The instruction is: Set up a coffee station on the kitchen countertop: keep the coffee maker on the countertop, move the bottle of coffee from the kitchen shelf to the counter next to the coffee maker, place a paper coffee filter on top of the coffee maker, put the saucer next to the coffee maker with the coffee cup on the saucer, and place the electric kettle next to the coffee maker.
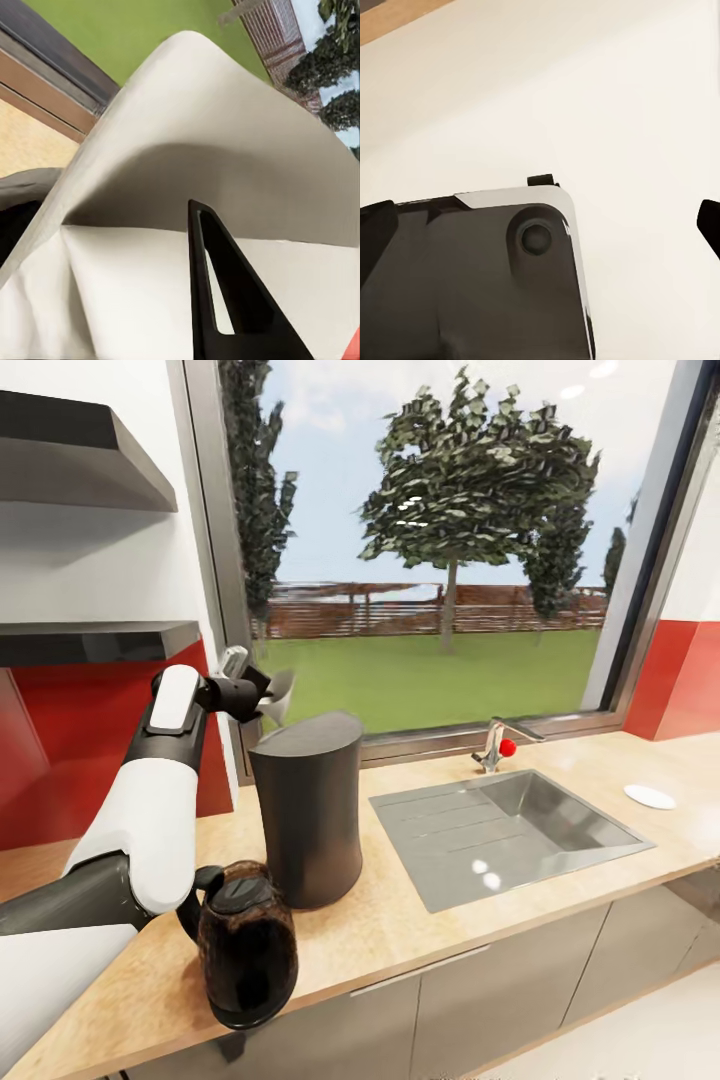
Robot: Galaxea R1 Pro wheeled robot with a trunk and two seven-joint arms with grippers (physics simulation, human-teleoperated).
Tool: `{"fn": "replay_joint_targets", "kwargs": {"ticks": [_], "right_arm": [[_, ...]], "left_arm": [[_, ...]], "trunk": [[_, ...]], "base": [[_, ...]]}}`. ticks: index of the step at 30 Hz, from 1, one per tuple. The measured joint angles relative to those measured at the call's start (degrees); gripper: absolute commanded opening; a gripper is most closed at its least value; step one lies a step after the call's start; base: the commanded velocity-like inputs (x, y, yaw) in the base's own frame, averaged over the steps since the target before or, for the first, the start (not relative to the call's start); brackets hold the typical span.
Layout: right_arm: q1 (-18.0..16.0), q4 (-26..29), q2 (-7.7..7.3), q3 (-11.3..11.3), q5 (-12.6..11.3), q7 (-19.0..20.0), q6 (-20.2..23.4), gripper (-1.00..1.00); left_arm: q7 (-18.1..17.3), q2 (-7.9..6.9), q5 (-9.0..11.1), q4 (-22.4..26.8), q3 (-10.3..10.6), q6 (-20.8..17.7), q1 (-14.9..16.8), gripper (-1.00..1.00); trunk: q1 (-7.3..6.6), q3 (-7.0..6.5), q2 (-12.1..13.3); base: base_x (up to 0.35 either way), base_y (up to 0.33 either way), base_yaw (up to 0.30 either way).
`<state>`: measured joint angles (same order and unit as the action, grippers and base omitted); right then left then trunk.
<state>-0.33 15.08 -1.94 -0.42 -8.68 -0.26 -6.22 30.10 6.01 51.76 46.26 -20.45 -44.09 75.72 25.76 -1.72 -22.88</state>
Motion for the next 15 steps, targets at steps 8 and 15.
{"fn": "replay_joint_targets", "kwargs": {"ticks": [8, 15], "right_arm": [[0.0, 0.0, 0.00, 0.0, 0.0, 0.0, 0.0, 1.00], [0.0, 0.0, -0.01, 0.0, 0.0, 0.0, 0.0, 1.00]], "left_arm": [[-2.3, -0.14, -0.1, -0.3, 0.0, 0.0, -0.1, -1.00], [-2.9, -0.33, 0.0, -0.4, -0.3, 0.0, -0.2, -1.00]], "trunk": [[0.00, 0.00, 0.0], [0.00, 0.00, 0.0]], "base": [[0.000, 0.000, -0.029], [0.000, 0.000, -0.001]]}}
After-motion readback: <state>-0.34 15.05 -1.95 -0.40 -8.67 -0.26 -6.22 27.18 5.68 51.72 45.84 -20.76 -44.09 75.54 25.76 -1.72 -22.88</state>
